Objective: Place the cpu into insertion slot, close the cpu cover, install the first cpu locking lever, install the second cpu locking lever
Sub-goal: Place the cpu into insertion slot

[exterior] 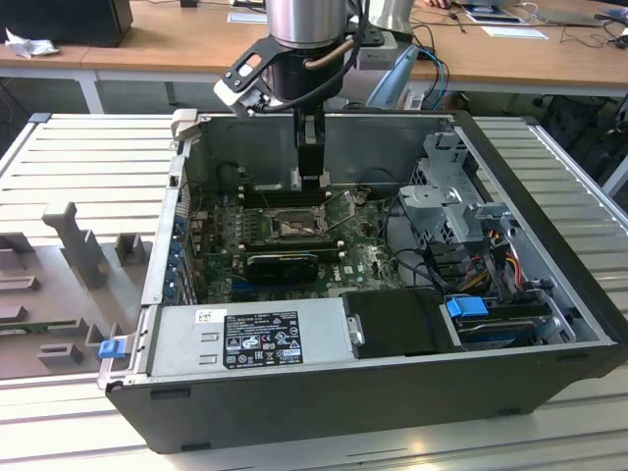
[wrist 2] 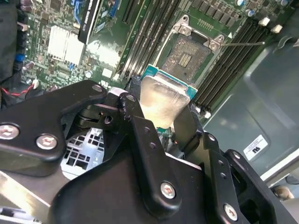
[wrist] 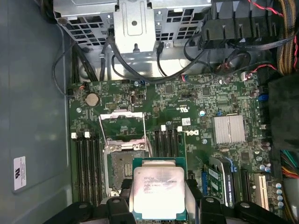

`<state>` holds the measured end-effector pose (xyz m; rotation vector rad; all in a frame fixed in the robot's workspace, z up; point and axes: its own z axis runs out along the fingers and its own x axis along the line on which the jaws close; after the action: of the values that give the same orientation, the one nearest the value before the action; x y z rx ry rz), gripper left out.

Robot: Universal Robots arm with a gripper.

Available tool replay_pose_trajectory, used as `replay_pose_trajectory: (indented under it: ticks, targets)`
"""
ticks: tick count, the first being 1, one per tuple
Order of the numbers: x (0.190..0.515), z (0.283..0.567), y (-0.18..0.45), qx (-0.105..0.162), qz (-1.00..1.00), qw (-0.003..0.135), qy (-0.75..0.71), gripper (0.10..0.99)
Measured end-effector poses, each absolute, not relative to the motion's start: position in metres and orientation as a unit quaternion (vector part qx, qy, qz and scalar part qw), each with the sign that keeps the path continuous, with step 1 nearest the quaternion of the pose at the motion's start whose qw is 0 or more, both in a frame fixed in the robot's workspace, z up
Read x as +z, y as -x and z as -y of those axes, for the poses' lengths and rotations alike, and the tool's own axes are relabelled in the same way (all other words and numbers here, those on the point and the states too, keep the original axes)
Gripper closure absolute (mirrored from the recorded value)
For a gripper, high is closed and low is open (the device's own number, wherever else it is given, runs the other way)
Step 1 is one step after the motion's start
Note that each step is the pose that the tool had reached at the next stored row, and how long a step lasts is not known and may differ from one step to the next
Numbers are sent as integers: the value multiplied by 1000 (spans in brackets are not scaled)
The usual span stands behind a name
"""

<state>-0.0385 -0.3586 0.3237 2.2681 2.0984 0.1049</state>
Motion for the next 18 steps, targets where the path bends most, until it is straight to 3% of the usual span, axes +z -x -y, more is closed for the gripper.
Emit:
replay_pose_trajectory:
  ticks: [18]
  targets:
    - [301,359,38,34,-715,22,-698,561]
